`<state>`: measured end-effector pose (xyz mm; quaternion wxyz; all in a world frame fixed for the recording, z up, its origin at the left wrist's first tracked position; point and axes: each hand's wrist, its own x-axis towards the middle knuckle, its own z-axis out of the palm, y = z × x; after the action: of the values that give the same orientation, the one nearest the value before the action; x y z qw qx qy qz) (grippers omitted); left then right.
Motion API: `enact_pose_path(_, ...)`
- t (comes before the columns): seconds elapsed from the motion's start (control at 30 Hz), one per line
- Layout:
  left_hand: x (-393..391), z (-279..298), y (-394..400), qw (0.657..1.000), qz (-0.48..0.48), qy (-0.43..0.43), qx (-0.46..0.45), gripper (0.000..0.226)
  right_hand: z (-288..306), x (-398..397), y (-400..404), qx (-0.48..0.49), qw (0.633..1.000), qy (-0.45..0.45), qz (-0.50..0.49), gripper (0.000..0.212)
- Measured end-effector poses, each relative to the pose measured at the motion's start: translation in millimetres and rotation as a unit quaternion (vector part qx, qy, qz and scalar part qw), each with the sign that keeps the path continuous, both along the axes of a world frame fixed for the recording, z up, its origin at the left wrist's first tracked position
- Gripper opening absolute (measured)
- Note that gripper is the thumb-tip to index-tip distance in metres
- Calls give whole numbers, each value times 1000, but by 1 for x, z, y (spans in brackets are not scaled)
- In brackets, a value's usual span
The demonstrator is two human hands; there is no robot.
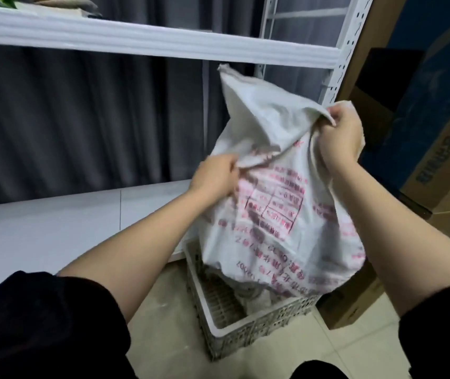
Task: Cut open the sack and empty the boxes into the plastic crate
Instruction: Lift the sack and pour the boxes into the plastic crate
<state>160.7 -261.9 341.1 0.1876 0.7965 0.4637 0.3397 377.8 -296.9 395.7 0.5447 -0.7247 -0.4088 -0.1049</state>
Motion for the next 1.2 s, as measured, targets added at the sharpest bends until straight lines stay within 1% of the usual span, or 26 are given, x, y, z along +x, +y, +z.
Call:
enact_pose_path(0.03, 1, 3, 1, 1000, 7, 0, -9, 14, 0, -4, 5, 6, 1000, 4, 12, 24)
enact_pose_path(0.07, 3, 1, 1, 1000, -8, 14, -13, 15, -2, -8, 9, -24, 999, -6, 26, 21)
enact_pose_path(0.1, 4, -2, -1, 998, -21, 40, -41, 16, -5, -9, 13, -53, 997, -27, 40, 19)
enact_pose_path(0.13, 5, -8, -1, 997, -28, 47, -51, 16, -5, -7, 16, -55, 997, -44, 43, 21)
enact_pose_path(0.2, 4, -15, -5, 997, -31, 33, -63, 20, 4, -8, 14, -20, 997, -55, 58, 24)
enact_pose_path(0.27, 8, -19, -8, 993, -57, 66, -76, 22, 9, -12, 12, -18, 994, -89, 58, 20)
enact_pose_path(0.3, 9, -18, -9, 993, -50, 61, -82, 23, 11, -12, 12, 4, 994, -102, 49, 19)
enact_pose_path(0.33, 9, -15, -7, 996, -37, 26, -73, 22, 14, -11, 12, 32, 993, -102, 48, 20)
enact_pose_path(0.37, 10, -12, -6, 997, -27, 10, -67, 19, 17, -8, 12, 34, 993, -98, 50, 22)
enact_pose_path(0.43, 11, -9, -5, 997, -37, 35, -57, 16, 25, -7, 7, 20, 996, -75, 38, 23)
enact_pose_path(0.5, 13, -5, -5, 999, -8, -12, -29, 21, 34, -7, 4, 104, 992, -65, 23, 22)
enact_pose_path(0.53, 15, -4, -7, 999, -5, -23, -23, 20, 37, -9, 5, 113, 990, -75, 33, 22)
enact_pose_path(0.6, 18, -6, -12, 997, -34, 37, -50, 17, 37, -18, 6, -7, 991, -121, 55, 23)
enact_pose_path(0.63, 17, -8, -12, 997, -36, 40, -57, 19, 34, -16, 8, -35, 991, -123, 48, 25)
enact_pose_path(0.73, 12, -9, -8, 993, -11, -98, -60, 25, 37, -8, 8, 55, 996, -62, 13, 22)
enact_pose_path(0.77, 12, -10, -9, 991, -29, -96, -94, 26, 35, -8, 9, 42, 997, -63, 21, 23)
enact_pose_path(0.83, 13, -15, -9, 985, -72, -59, -148, 29, 31, -12, 10, -3, 996, -88, 26, 23)
enact_pose_path(0.9, 11, -16, -7, 985, -67, -58, -147, 23, 27, -16, 8, 7, 996, -90, 20, 24)
enact_pose_path(0.93, 8, -18, -5, 985, -61, -49, -152, 27, 24, -17, 6, 5, 996, -80, 24, 24)
enact_pose_path(0.97, 5, -19, -3, 985, -56, -14, -163, 51, 20, -15, 5, -5, 997, -69, 26, 23)
enact_pose_path(1.0, 2, -22, -3, 982, -56, 48, -173, 82, 16, -15, 3, -16, 998, -63, 24, 22)
enact_pose_path(1.03, 1, -25, -5, 976, -56, 115, -178, 105, 12, -16, 3, -29, 998, -59, 23, 22)
enact_pose_path(1.07, 1, -28, -9, 967, -66, 167, -180, 118, 8, -19, 1, -43, 997, -62, 25, 21)
enact_pose_path(1.1, 4, -32, -14, 959, -82, 194, -189, 124, 7, -25, 0, -51, 996, -66, 30, 20)
enact_pose_path(1.13, 9, -36, -18, 954, -96, 198, -206, 127, 6, -32, -2, -54, 995, -73, 39, 19)
enact_pose_path(1.2, 24, -40, -25, 952, -111, 145, -245, 128, 3, -43, -1, -66, 992, -73, 78, 16)
